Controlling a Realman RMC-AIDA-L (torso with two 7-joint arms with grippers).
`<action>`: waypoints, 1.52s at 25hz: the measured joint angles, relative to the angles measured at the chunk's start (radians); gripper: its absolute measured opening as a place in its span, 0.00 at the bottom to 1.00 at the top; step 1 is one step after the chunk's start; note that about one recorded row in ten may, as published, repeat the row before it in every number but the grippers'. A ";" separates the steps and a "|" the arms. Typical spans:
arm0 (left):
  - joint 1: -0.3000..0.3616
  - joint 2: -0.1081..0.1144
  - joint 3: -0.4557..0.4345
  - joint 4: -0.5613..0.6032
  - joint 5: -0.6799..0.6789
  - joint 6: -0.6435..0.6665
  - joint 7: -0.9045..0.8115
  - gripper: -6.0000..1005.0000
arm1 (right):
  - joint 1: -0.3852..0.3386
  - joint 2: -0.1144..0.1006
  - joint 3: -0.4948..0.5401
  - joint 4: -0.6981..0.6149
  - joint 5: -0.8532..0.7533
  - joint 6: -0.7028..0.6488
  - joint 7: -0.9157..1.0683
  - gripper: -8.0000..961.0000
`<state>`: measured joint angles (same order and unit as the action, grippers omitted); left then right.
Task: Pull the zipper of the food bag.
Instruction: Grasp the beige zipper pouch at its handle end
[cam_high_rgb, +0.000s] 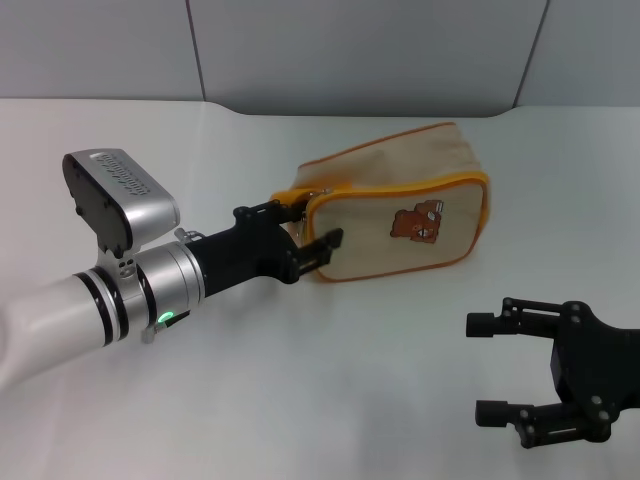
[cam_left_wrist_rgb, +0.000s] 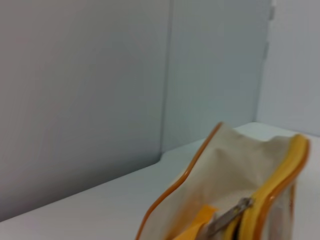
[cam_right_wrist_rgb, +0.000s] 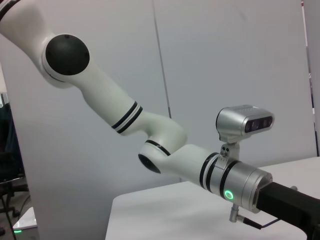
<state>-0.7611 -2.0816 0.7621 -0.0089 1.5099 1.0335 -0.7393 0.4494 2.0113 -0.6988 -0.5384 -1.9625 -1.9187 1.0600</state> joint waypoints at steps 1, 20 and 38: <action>0.001 0.000 -0.011 -0.002 -0.002 -0.004 0.005 0.73 | 0.000 0.001 0.005 0.000 0.000 0.000 0.000 0.85; 0.027 0.000 -0.021 0.012 0.010 0.094 0.007 0.20 | 0.003 0.069 0.332 0.048 0.164 0.054 -0.157 0.85; 0.152 0.070 0.166 0.394 0.123 0.423 -0.223 0.11 | 0.156 0.076 0.334 0.413 0.283 0.350 -1.040 0.85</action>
<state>-0.6090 -2.0113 0.9280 0.3853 1.6327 1.4561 -0.9619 0.6050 2.0873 -0.3644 -0.1256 -1.6796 -1.5688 0.0203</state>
